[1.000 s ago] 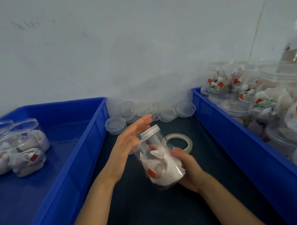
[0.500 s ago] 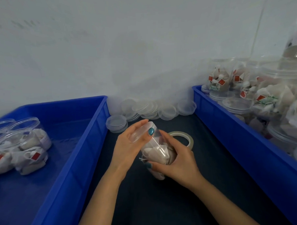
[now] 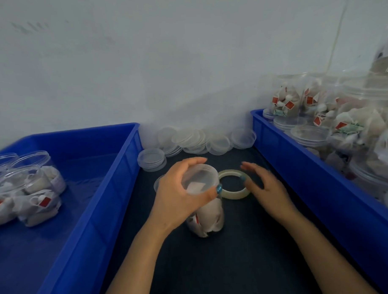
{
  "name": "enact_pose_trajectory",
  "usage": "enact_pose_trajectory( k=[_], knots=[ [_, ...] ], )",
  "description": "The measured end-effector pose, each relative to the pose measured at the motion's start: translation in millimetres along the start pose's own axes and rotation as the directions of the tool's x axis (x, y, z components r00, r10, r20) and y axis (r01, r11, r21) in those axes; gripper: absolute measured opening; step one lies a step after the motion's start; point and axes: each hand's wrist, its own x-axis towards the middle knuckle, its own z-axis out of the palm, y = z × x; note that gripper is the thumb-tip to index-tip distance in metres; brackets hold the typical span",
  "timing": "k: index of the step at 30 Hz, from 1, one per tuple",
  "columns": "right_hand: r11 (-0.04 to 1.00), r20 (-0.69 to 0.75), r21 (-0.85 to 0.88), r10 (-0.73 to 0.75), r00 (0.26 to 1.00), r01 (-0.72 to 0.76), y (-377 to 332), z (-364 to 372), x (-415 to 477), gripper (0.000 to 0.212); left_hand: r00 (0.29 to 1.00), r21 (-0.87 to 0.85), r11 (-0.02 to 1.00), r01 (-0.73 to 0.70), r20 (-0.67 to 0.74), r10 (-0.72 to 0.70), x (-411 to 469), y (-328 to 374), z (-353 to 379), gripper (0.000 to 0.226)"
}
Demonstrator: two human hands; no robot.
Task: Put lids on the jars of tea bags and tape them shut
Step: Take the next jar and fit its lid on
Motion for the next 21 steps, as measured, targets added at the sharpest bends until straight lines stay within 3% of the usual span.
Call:
enact_pose_trajectory(
  k=[2,3,9,11,13,15,18,21],
  knots=[
    [0.921,0.133,-0.381,-0.040,0.990,0.088,12.8,-1.7,1.0,0.050,0.998,0.057,0.997,-0.056,0.008,0.055,-0.5,1.4,6.6,0.068],
    [0.878,0.194,-0.458,-0.058,0.979,0.143,16.7,0.6,1.2,0.049,0.996,0.089,0.992,-0.088,0.012,0.087,-0.4,2.4,8.8,0.068],
    [0.804,0.139,-0.545,-0.193,0.971,0.238,8.7,10.3,-2.7,0.009,0.981,0.277,0.942,-0.191,0.019,0.193,-1.6,5.0,7.6,0.073],
    [0.888,0.106,-0.428,-0.137,0.985,0.170,0.9,12.5,-5.2,0.008,0.972,0.323,0.919,-0.225,0.014,0.234,-2.1,5.9,8.9,0.070],
    [0.993,0.044,-0.102,-0.051,0.998,0.055,-10.7,12.1,-7.0,0.013,0.964,0.346,0.906,-0.245,-0.011,0.265,-3.2,7.2,10.8,0.063],
    [0.981,-0.062,0.158,-0.103,0.993,0.112,-23.5,10.3,-10.5,0.014,0.958,0.342,0.907,-0.246,-0.055,0.280,-3.9,8.6,12.0,0.054],
    [0.921,-0.148,0.203,-0.308,0.940,0.333,-44.0,13.9,-21.3,0.023,0.948,0.343,0.908,-0.243,-0.115,0.297,-3.2,12.1,13.0,0.052],
    [0.881,-0.201,0.163,-0.411,0.889,0.445,-57.1,19.8,-31.7,0.037,0.929,0.386,0.882,-0.269,-0.136,0.343,-2.4,14.9,15.3,0.059]
  ],
)
